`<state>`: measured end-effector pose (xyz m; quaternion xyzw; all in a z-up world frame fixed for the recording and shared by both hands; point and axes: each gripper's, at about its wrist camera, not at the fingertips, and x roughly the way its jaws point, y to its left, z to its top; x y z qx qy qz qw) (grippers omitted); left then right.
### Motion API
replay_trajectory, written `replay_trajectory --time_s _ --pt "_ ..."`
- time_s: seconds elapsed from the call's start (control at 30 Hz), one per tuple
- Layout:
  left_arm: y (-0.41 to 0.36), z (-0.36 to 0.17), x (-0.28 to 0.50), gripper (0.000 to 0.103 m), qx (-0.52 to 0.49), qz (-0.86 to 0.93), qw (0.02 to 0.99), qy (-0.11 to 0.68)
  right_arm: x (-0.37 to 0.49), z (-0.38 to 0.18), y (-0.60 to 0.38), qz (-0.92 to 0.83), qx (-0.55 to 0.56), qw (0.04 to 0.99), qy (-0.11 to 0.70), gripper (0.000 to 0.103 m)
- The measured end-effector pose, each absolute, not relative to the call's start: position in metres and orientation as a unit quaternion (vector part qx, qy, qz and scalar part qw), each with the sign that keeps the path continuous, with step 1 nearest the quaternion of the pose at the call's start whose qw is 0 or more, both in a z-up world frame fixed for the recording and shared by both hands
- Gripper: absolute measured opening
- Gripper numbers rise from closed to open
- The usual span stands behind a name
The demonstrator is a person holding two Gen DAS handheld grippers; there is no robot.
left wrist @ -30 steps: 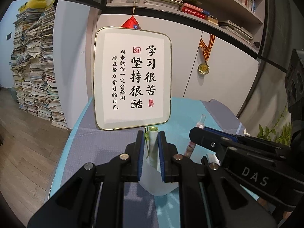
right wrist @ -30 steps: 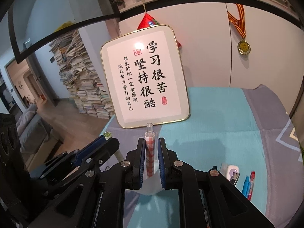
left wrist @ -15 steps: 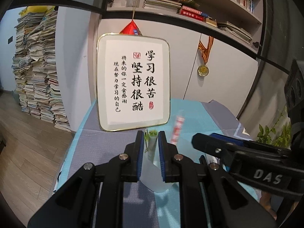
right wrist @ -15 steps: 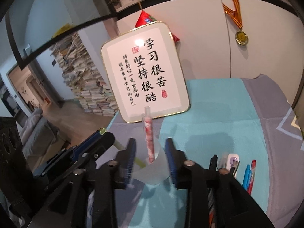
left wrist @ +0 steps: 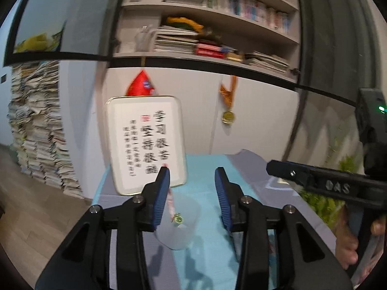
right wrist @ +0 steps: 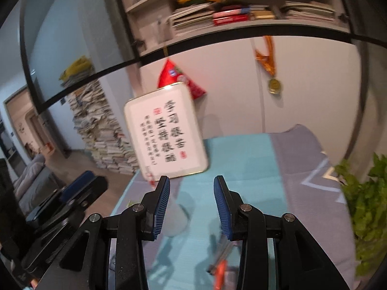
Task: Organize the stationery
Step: 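Lower both pens into the frosted cup and open both tools, then move the left tool over the black marker and close on it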
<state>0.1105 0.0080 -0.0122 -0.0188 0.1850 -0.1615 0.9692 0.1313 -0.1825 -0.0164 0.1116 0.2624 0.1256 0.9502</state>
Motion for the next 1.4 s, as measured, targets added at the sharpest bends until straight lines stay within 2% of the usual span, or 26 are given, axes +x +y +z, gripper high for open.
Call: replay_trajectory --time_s 0.27,0.5,0.73,1.07,1.4 --pt "-0.04 -0.044 0.101 0.039 0.028 -0.21 0.949 0.235 0.125 -0.047 -0.228 0.077 0.135 0.938 0.311 0.038" --pt "-0.06 -0.094 0.109 0.038 0.042 -0.222 0.924 0.309 0.129 -0.094 -0.246 0.055 0.129 0.919 0.368 0.038" --pt "-0.075 -0.12 0.115 0.038 0.066 -0.23 0.908 0.343 0.145 -0.141 -0.251 0.049 0.134 0.89 0.433 0.038" --pt "-0.074 -0.142 0.143 0.037 0.06 -0.195 0.901 0.382 0.155 -0.162 -0.25 0.034 0.116 0.885 0.449 0.038" --pt "-0.088 -0.151 0.15 0.038 0.097 -0.198 0.896 0.385 0.164 -0.171 -0.247 0.02 0.097 0.884 0.456 0.038"
